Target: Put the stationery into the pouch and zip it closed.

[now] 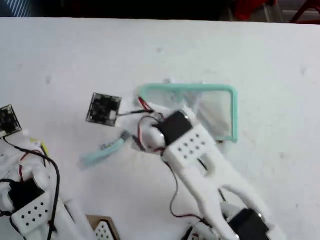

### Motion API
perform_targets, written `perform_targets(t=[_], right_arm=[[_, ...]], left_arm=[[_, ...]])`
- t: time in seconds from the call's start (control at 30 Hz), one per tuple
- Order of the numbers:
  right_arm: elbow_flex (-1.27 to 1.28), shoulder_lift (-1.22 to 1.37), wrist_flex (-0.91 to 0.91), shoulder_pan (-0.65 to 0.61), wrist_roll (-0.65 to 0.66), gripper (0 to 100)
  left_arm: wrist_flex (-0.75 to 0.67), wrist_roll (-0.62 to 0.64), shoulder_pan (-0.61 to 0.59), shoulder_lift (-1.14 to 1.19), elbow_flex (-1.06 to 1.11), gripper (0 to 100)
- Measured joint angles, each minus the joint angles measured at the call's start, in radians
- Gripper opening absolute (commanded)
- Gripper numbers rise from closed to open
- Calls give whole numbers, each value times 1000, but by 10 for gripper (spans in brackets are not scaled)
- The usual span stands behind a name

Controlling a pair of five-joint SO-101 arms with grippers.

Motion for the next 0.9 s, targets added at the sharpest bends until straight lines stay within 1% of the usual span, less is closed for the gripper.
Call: perform_targets(t=[0.13,0.27,0.33,0.43,0.5,0.73,0.9], right_arm=[[25,172,-126,-15,8,120],[25,331,-236,-86,21,126],[25,382,-275,-118,63,180],[20,437,-302,-155,150,304],[3,471,-318,-155,181,338],[-35,594,-328,-153,311,275],[-87,678,-328,-143,350,259]], left_arm=[[-81,-55,-46,20,109,124],[-150,-92,-52,20,196,124],[-169,-98,-52,20,218,124],[-176,-98,-52,20,219,124],[-176,-98,-40,20,219,124],[-183,-98,-21,20,235,124],[-183,-98,-15,20,235,124]])
